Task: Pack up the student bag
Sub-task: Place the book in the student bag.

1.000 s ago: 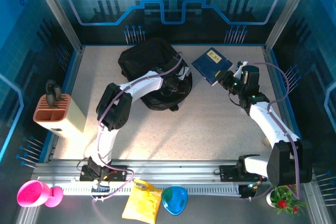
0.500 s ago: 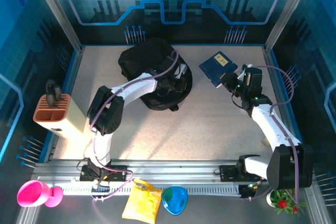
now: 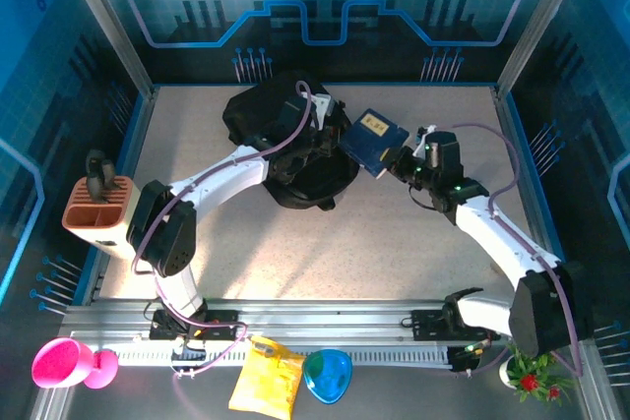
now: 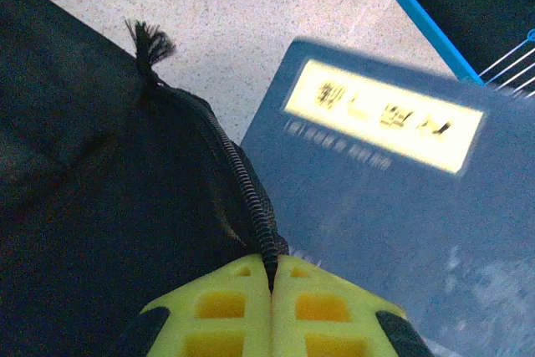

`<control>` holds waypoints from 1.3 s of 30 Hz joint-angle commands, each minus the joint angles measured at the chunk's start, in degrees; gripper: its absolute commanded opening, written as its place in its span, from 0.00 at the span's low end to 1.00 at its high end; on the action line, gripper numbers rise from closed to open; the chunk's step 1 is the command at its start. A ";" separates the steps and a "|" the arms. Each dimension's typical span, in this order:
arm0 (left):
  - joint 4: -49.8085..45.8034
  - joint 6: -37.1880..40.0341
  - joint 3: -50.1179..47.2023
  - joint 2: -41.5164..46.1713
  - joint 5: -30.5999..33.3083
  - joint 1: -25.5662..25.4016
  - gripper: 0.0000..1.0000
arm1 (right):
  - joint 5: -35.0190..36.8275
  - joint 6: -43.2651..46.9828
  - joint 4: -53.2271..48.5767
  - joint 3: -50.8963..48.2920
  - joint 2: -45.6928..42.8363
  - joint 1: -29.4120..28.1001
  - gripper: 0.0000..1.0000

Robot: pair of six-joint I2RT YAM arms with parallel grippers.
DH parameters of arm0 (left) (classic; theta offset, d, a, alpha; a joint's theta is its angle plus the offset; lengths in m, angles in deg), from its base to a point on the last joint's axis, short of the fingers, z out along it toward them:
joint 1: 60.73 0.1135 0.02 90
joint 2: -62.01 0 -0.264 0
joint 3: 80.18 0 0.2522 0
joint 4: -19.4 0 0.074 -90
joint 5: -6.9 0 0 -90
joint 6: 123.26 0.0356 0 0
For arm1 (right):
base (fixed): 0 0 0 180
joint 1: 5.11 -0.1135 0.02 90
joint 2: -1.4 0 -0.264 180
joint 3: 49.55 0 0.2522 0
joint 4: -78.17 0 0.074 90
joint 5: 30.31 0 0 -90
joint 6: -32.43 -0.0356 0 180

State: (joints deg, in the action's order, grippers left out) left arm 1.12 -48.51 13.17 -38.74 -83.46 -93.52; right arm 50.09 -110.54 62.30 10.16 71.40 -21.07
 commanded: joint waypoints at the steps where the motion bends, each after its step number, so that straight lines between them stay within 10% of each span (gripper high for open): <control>1: 5.46 0.13 0.03 2.84 0.05 -0.23 0.04 | 1.78 -2.70 2.96 0.49 1.83 -3.21 0.04; 22: 6.01 -1.01 -0.67 6.97 -1.23 -0.19 0.04 | -6.94 -12.74 22.14 6.62 17.96 -10.03 0.04; 39: 5.66 -3.29 -1.05 7.56 -0.30 -0.17 0.04 | 8.43 -18.74 10.46 26.53 42.49 -15.75 0.07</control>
State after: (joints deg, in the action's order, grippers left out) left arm 2.98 -50.84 12.47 -34.54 -83.30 -93.52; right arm 54.39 -127.26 73.89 33.90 110.83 -35.87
